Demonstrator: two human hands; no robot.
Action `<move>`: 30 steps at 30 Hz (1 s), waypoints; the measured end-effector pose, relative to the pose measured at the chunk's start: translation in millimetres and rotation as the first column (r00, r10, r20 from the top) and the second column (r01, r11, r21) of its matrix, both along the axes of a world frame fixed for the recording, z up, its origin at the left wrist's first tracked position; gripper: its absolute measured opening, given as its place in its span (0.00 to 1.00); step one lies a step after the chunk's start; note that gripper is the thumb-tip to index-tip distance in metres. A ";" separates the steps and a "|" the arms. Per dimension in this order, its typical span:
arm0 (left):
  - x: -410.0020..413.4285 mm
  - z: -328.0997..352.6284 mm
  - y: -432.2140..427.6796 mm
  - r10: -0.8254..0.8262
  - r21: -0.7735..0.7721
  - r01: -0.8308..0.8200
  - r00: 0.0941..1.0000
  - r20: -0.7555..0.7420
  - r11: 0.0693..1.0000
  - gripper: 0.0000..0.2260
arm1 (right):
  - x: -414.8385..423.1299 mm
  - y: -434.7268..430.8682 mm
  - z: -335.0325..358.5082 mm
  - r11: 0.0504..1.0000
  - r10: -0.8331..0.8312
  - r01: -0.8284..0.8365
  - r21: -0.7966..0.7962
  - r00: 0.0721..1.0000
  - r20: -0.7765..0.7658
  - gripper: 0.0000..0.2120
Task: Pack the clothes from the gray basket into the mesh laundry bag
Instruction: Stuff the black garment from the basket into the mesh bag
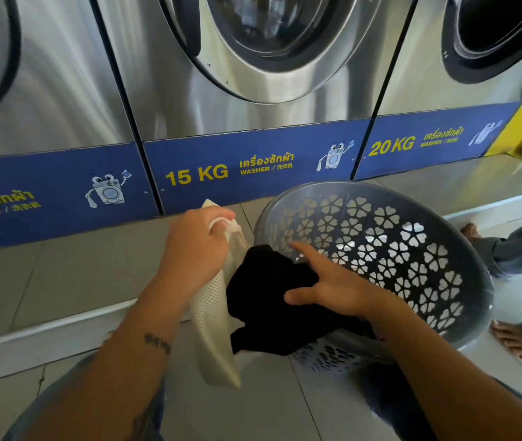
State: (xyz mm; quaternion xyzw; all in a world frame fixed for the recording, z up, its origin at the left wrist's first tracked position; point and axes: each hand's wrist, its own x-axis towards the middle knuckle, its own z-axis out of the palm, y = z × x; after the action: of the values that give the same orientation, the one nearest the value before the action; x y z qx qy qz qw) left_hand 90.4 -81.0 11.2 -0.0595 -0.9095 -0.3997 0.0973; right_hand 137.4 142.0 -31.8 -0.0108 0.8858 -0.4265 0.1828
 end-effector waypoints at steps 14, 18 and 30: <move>0.3 -6.4 -2.7 -0.104 0.022 0.106 0.992 -0.067 0.994 0.11 | 13.4 -38.0 23.3 0.916 0.001 0.251 0.314 0.780 -0.626 0.16; -0.3 -6.4 -0.5 -0.071 0.085 0.076 0.996 -0.062 0.994 0.11 | 21.6 -74.8 23.2 0.827 0.187 0.277 0.489 0.685 -0.704 0.21; -1.6 -8.7 -4.6 -0.048 0.038 0.049 0.999 -0.016 0.998 0.13 | 13.1 -12.5 -7.3 0.996 0.039 -0.031 0.083 0.995 -0.089 0.43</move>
State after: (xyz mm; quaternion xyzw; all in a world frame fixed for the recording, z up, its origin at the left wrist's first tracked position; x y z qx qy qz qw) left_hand 88.8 -85.7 2.5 -0.0829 -0.8992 -0.4189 0.0957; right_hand 150.5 129.5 -39.1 -0.0383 0.9095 -0.3858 0.1501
